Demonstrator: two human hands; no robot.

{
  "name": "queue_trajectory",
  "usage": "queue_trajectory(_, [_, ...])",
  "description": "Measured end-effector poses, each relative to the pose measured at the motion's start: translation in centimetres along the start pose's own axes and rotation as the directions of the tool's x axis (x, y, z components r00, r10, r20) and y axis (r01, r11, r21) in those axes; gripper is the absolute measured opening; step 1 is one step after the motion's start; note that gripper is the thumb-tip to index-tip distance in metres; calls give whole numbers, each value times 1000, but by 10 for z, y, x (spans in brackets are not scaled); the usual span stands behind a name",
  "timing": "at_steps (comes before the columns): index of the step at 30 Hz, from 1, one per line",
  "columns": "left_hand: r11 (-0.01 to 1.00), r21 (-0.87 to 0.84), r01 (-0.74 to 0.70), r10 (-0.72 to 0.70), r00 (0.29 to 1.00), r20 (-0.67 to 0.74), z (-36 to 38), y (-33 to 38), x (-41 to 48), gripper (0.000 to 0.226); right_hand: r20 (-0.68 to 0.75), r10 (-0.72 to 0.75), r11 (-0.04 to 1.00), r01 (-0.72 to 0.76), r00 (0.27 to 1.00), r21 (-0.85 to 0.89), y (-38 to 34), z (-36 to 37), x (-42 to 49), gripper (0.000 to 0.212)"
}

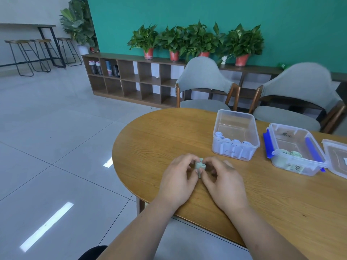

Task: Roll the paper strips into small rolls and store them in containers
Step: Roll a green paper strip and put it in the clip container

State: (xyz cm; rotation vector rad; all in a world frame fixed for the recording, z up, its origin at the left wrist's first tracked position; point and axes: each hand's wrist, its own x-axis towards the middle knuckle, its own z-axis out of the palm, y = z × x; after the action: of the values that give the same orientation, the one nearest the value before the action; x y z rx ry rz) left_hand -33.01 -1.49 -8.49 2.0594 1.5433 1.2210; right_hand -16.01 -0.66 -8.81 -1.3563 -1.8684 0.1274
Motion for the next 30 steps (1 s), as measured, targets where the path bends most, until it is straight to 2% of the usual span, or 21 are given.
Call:
queue_trajectory(10, [1000,0,28,-28,999,-46,3,-2,0,17,-24,-14,989,10,1000,-149,-3,4,0,22])
queue_trajectory(15, [999,35,17,-16,1000,-7,1,0,-1,27,14,34,991,-32,999,-128,2,6,1,26])
queue_trajectory(22, [997,79,0,6,997,-71,4,-1,0,28,11,30,992,-29,999,-126,3,6,1,20])
queue_trajectory(27, [996,85,8,-3,998,-59,5,0,0,25,20,-4,981,8,1000,-195,1,7,1,15])
queue_trajectory(30, [996,81,40,-37,999,-36,2,4,-1,34,24,-25,973,30,999,-231,-1,5,1,16])
